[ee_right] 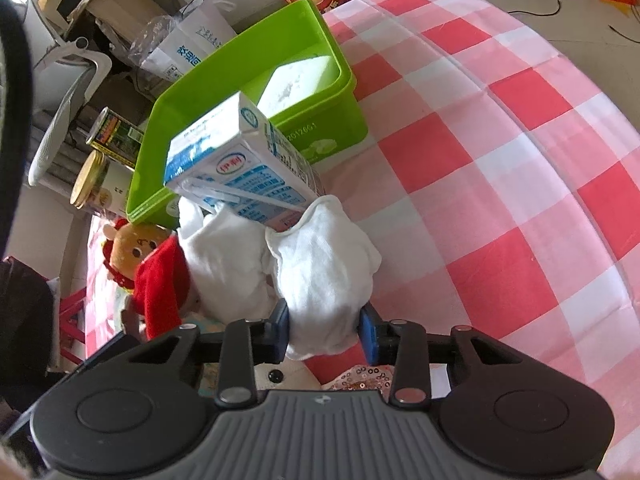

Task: Organize soft objects
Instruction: 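Close the left tool on the brown puff while the right tool grips the white cloth, then carry the puff with the left tool while the right tool carries the cloth to the bin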

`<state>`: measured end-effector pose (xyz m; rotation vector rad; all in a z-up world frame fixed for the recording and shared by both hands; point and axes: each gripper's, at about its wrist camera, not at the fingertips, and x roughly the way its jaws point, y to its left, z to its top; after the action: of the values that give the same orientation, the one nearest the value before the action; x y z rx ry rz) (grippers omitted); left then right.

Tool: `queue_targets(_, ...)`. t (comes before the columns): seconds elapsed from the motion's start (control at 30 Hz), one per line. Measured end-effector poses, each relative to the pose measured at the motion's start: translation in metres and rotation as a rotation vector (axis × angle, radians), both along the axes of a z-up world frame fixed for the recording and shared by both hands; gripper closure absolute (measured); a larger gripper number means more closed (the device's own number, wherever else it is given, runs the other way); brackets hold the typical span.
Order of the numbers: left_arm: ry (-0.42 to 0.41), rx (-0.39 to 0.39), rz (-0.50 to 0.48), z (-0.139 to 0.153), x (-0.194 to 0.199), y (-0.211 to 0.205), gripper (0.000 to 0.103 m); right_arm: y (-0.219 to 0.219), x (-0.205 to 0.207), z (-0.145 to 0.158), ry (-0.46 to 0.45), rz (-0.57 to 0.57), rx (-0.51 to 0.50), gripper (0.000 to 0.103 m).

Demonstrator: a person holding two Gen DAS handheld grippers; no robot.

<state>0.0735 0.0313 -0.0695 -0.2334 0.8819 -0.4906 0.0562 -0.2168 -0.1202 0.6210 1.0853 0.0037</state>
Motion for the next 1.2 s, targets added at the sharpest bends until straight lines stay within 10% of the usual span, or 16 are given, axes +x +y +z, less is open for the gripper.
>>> queue_targets(0.63, 0.004, 0.072, -0.005, -0.007, 0.004, -0.011, 0.039, -0.007, -0.004, 0.004, -0.006, -0.007, 0.040, 0.095)
queue_targets(1.2, -0.046, 0.016, 0.015, 0.013, 0.001, -0.004, 0.099, -0.017, -0.009, 0.023, -0.071, -0.042, 0.099, 0.095)
